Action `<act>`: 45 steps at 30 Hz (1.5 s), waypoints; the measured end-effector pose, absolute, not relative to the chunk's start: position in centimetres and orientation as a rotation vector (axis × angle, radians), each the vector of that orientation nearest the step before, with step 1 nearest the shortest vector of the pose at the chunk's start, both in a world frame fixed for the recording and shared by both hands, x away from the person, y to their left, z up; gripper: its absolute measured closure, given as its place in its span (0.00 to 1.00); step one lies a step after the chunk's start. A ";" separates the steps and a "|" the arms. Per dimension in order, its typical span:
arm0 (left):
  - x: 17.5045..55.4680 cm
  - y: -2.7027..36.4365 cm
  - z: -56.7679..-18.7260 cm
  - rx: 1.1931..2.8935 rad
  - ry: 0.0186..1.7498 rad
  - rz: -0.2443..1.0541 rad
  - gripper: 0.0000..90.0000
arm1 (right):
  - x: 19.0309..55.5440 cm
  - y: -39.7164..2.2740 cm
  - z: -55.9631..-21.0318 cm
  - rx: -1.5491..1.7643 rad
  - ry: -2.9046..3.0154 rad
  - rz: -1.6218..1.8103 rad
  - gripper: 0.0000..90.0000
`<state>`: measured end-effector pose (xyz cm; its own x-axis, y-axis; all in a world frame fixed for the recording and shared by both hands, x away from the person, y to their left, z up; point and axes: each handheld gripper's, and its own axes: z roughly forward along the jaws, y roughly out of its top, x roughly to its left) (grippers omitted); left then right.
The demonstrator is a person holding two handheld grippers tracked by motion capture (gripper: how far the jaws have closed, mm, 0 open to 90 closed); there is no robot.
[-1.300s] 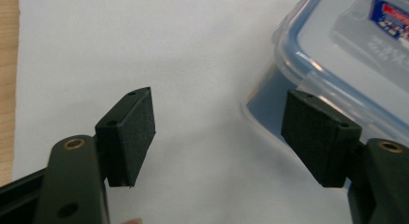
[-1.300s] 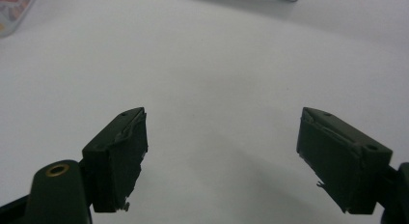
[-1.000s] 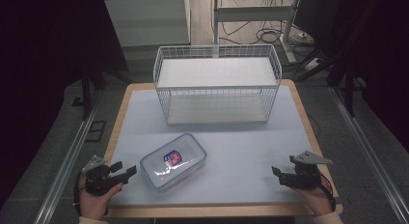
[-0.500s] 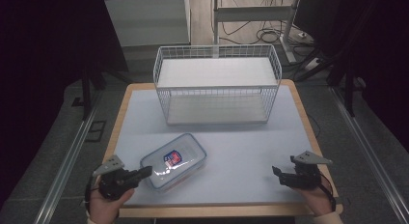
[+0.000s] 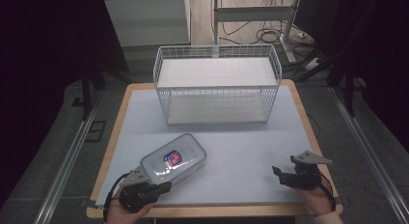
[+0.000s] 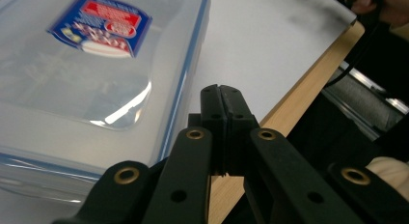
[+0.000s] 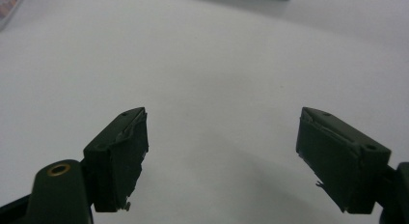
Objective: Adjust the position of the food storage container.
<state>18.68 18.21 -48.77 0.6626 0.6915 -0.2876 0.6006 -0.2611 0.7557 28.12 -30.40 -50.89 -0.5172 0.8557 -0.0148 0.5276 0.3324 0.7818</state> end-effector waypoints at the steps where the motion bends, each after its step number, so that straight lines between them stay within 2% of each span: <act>1: 18.7 17.9 -49.2 1.984 1.014 0.129 1.00 | 28.1 -30.4 -50.9 1.217 2.173 1.038 0.21; 7: 18.9 17.2 -50.9 2.042 1.040 0.129 1.00 | 28.1 -30.4 -50.9 1.212 2.178 1.031 0.21; 16: 19.2 17.7 -51.2 2.040 1.047 0.122 1.00 | 28.2 -30.6 -50.9 1.217 2.174 1.026 0.21; 37: 21.5 23.3 -51.5 1.930 1.236 0.231 1.00 | 28.3 -30.2 -51.1 1.201 2.192 1.029 0.21; 45: 20.8 23.3 -50.3 1.899 1.212 0.238 1.00 | 28.3 -30.3 -51.1 1.203 2.190 1.030 0.21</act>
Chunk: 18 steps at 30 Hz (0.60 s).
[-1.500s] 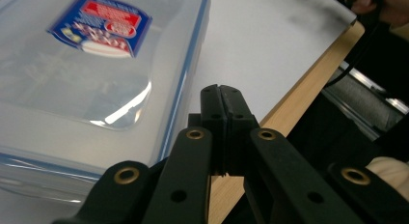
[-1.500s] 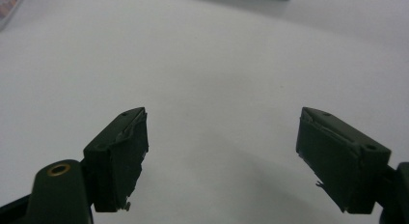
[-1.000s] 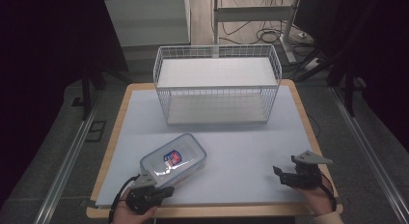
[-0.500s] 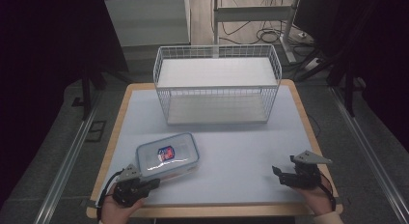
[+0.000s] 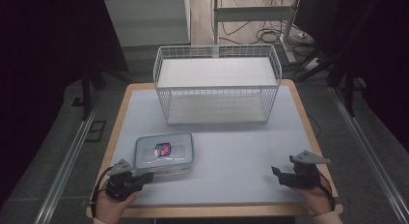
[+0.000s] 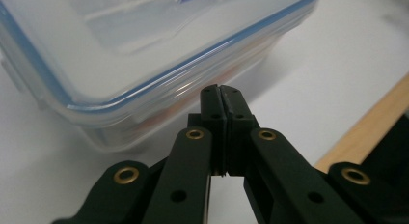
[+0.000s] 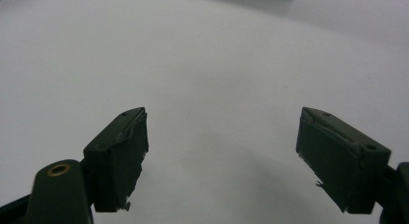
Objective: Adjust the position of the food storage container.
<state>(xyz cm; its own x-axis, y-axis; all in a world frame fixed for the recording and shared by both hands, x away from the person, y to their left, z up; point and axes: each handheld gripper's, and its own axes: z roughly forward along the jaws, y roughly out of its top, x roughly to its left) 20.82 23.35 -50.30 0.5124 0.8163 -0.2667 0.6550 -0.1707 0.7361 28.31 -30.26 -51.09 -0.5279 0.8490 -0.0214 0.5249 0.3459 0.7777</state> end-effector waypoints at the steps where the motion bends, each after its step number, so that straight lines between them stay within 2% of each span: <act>1: 20.7 23.5 -49.8 1.889 1.218 0.262 1.00 | 28.3 -30.3 -51.1 1.208 2.190 1.031 0.21; 7: 21.7 26.5 -47.7 1.795 1.280 0.343 0.99 | 28.4 -30.4 -51.1 1.214 2.182 1.030 0.21; 10: 24.2 28.8 -48.3 1.768 1.397 0.404 1.00 | 28.5 -30.3 -51.1 1.213 2.185 1.025 0.21; 14: 26.6 30.4 -50.1 1.736 1.484 0.331 1.00 | 28.5 -30.2 -51.2 1.207 2.188 1.018 0.21; 18: 27.5 30.1 -51.4 1.768 1.504 0.302 1.00 | 28.6 -30.3 -51.3 1.211 2.190 1.008 0.21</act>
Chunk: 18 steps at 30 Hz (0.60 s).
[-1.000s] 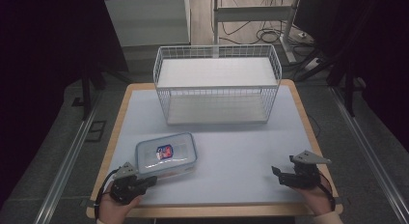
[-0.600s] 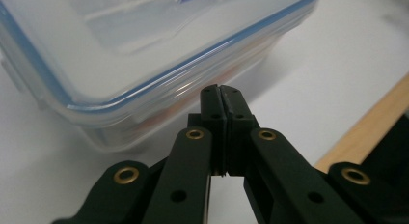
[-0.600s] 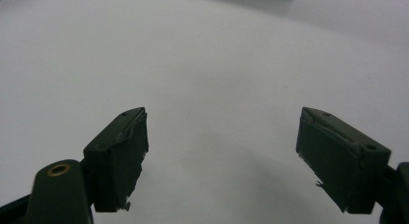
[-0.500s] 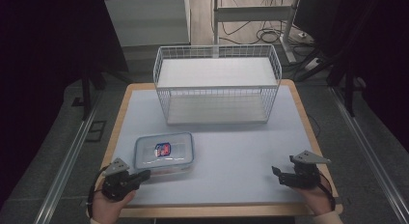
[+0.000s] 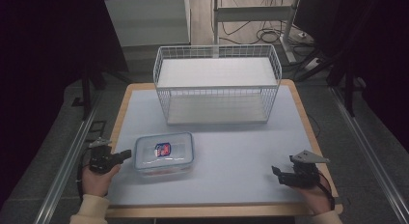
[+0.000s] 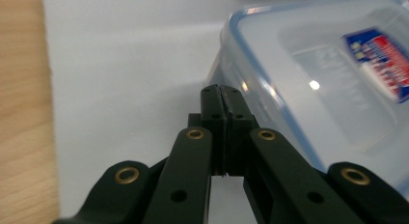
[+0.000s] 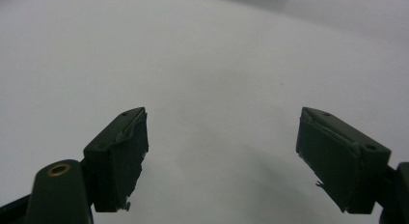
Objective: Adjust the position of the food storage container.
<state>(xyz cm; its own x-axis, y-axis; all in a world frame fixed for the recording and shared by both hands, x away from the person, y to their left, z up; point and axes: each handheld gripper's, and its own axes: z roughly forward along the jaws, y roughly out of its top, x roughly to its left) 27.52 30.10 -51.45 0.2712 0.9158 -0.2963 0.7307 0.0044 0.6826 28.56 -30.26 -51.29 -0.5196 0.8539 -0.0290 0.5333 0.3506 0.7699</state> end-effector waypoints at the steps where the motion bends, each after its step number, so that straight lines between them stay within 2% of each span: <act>1: 27.5 30.1 -51.4 1.768 1.504 0.302 1.00 | 28.6 -30.2 -51.3 1.209 2.191 1.009 0.21; 18: 28.6 28.4 -52.3 1.823 1.476 0.298 1.00 | 28.7 -30.3 -51.3 1.202 2.189 0.995 0.21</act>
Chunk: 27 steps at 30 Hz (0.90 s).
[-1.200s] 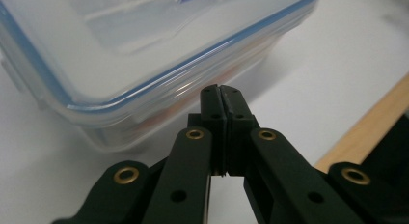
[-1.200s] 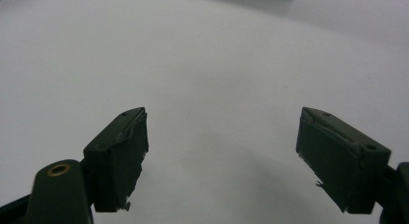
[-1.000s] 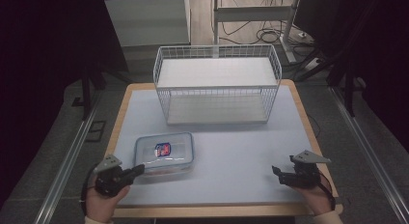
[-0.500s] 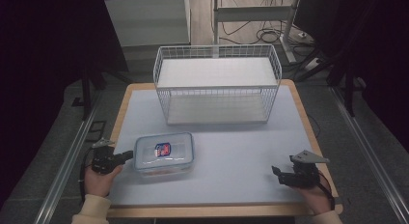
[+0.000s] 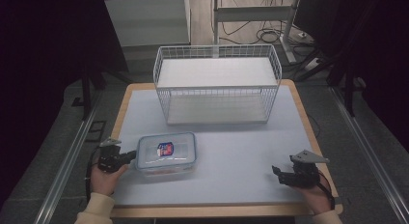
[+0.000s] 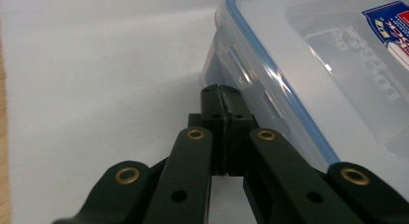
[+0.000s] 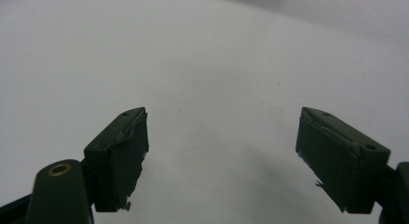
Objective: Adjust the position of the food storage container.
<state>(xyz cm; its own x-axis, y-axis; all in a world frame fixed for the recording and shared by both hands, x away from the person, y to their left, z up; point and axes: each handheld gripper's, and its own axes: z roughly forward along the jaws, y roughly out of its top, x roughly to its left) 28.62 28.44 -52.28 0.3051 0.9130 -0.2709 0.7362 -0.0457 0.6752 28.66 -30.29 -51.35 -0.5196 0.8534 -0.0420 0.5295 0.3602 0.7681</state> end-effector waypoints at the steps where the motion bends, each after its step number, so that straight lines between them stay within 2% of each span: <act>1: 28.6 28.4 -52.3 1.823 1.476 0.298 1.00 | 28.7 -30.3 -51.3 1.202 2.189 0.995 0.21; 27: 31.1 20.7 -52.0 1.922 1.314 0.253 1.00 | 28.8 -30.5 -51.4 1.236 2.177 0.970 0.21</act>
<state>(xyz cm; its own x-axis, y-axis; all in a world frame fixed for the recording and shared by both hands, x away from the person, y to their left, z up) 31.11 20.73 -52.01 0.4460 0.8589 -0.2517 0.7040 -0.1631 0.6912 28.75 -30.53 -51.42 -0.4955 0.8676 -0.0417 0.5491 0.3501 0.7589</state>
